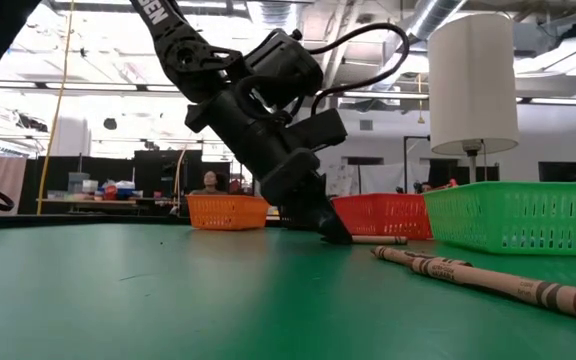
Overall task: Sort crayons
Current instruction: Put the black crayon into the orange bin
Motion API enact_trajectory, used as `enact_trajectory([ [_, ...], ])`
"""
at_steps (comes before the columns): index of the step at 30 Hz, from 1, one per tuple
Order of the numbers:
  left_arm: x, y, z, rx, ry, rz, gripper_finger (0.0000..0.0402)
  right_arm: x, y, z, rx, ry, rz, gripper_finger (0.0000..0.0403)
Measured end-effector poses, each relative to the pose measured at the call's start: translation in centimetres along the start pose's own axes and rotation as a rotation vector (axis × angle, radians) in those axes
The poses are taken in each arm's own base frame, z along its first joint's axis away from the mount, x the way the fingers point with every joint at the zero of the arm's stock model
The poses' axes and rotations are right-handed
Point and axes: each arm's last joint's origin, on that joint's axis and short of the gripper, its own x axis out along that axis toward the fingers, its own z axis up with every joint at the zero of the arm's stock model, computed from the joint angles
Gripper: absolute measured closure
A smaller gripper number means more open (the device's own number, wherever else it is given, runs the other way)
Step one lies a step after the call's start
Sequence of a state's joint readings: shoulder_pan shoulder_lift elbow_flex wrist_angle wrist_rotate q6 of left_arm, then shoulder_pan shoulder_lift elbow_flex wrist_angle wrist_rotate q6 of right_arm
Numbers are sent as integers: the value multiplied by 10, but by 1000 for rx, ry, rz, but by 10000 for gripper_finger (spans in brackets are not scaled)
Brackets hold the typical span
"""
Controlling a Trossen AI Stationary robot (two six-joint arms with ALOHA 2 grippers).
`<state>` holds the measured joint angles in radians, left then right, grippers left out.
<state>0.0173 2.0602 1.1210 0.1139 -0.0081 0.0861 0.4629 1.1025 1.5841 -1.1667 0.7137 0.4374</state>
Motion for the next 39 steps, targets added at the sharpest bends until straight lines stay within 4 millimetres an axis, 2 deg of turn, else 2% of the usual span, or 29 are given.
enact_trajectory([
  [6,-6,-3,9,-76,-70,37,396,-4,2,-1,-16,-49,-57,282],
  [10,-30,-10,29,-89,-169,78,397,-13,8,-3,-46,-116,-107,282],
  [14,-72,-21,53,-82,-358,66,398,-22,18,-12,-60,-165,-120,282],
  [17,-107,-29,57,-79,-493,63,399,-20,28,-30,-80,-215,-168,282],
  [22,-172,-42,47,-97,-683,138,399,-10,45,-65,-69,-288,-214,282],
  [27,-215,-55,26,-133,-866,129,399,12,60,-105,20,-398,-280,282],
  [29,-225,-58,18,-142,-961,111,399,24,65,-124,77,-471,-311,282],
  [34,-227,-64,-2,-167,-1093,90,399,57,71,-163,220,-501,-329,282],
  [36,-226,-64,-6,-185,-1139,88,399,69,75,-172,253,-504,-345,282],
  [39,-219,-65,-7,-188,-1154,81,399,83,80,-174,280,-510,-382,282],
])
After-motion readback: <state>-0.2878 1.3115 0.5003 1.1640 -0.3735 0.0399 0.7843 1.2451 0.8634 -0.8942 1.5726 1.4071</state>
